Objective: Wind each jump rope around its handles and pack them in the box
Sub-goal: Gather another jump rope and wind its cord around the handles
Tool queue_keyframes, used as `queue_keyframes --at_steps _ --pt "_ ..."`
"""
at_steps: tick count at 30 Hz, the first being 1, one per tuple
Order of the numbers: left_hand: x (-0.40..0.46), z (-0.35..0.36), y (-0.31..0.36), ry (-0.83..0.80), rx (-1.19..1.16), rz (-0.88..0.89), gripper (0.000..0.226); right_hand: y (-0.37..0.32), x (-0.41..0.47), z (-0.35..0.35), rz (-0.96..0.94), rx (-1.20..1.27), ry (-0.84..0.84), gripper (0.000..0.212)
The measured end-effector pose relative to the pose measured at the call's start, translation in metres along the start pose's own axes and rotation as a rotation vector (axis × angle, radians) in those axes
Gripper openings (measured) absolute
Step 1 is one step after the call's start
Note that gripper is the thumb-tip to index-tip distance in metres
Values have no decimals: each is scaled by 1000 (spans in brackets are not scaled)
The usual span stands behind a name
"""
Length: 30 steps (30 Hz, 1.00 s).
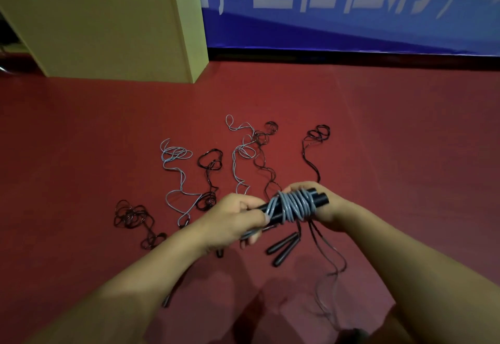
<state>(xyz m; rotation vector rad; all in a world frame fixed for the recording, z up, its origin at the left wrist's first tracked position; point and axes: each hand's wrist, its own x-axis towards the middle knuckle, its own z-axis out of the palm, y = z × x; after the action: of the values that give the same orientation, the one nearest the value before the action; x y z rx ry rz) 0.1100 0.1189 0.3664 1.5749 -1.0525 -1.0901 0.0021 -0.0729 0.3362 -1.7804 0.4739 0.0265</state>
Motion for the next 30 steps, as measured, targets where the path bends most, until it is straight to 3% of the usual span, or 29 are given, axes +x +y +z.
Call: queue_keyframes --at_steps 3,8,11,19,30 --pt "6 -1 -2 119 -38 9 15 -6 2 13 -1 -64 147 30" --pt "19 -13 -22 393 -23 -18 20 -14 -1 42 -89 -386 0 21" --pt "22 -21 -33 498 52 -78 32 -21 -1 50 -143 -545 57 23" --pt "26 -36 -52 572 225 -165 15 -25 -1 57 -151 -646 138 29" --pt "31 -48 -68 647 609 -332 17 -30 -3 65 -168 -686 111 31"
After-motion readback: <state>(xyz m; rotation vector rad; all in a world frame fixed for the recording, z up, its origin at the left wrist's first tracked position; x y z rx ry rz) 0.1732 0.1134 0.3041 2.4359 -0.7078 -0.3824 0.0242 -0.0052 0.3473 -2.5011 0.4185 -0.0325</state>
